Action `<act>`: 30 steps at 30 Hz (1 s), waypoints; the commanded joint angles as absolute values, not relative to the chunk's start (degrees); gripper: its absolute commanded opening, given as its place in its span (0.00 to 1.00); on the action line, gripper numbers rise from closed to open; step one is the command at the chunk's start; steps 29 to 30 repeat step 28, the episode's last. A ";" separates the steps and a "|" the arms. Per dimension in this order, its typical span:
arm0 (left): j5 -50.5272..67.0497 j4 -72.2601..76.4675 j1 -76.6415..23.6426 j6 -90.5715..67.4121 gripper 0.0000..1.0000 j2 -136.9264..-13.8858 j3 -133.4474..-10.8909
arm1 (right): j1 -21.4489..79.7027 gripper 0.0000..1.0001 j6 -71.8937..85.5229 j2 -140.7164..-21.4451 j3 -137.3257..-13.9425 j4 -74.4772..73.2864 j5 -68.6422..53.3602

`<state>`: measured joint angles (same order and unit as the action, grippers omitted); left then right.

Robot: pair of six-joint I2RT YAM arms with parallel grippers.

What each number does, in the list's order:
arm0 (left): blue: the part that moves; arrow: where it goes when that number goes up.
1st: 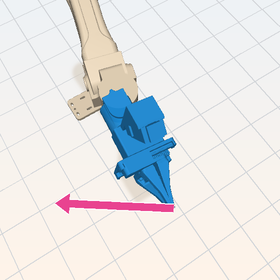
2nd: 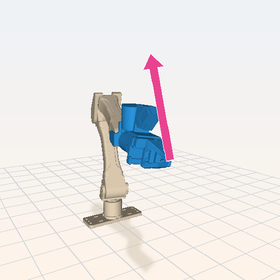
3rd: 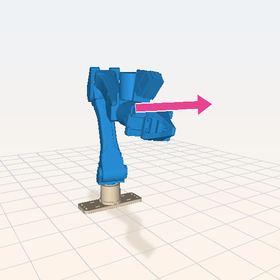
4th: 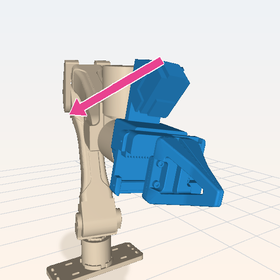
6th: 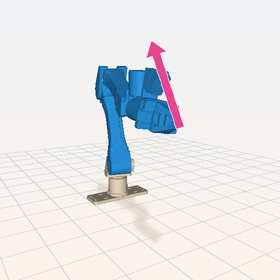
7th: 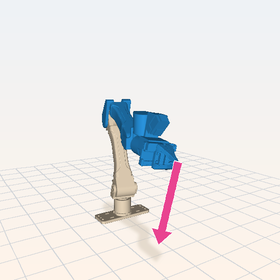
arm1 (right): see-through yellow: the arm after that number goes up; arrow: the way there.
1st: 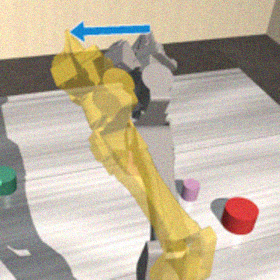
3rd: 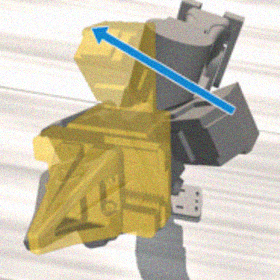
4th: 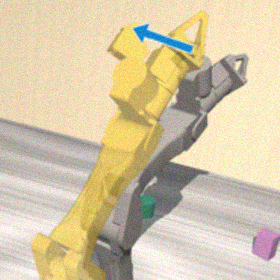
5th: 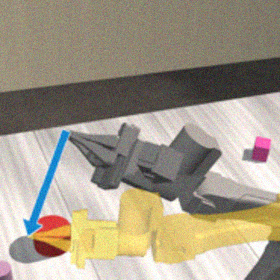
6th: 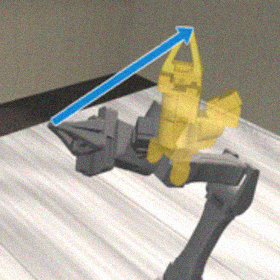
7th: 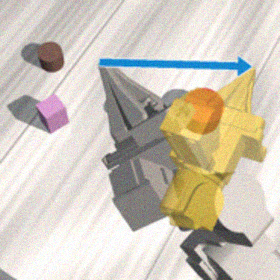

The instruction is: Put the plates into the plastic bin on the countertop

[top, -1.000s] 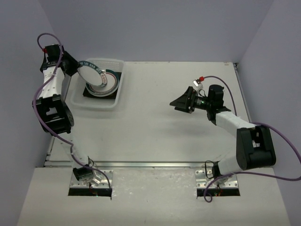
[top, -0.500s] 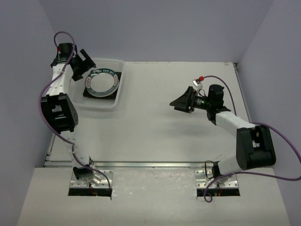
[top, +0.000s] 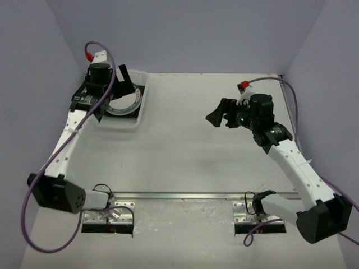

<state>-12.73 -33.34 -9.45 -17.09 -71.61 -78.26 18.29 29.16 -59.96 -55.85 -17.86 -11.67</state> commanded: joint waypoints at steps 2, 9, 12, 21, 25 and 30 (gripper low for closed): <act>-25.20 -30.80 -12.35 -15.77 1.00 -54.95 -63.91 | 18.46 0.99 18.97 -50.21 -63.10 -40.54 10.54; -25.96 -22.57 -12.62 -15.10 1.00 -32.29 -43.56 | 19.60 0.99 13.10 -41.49 -58.01 -40.27 9.14; -28.80 -22.58 -14.49 -15.17 1.00 -28.08 -43.09 | 19.60 0.99 11.62 -36.19 -52.89 -38.25 9.62; -28.29 -16.76 -16.52 -13.22 1.00 -27.25 -37.32 | 19.63 0.99 12.65 -33.49 -52.29 -41.05 12.72; -28.02 -15.68 -16.52 -12.35 1.00 -26.21 -35.84 | 19.60 0.99 13.88 -33.53 -50.24 -40.10 12.43; -28.54 -15.13 -16.50 -12.46 1.00 -24.36 -34.69 | 19.60 0.99 14.48 -34.12 -49.72 -39.81 12.23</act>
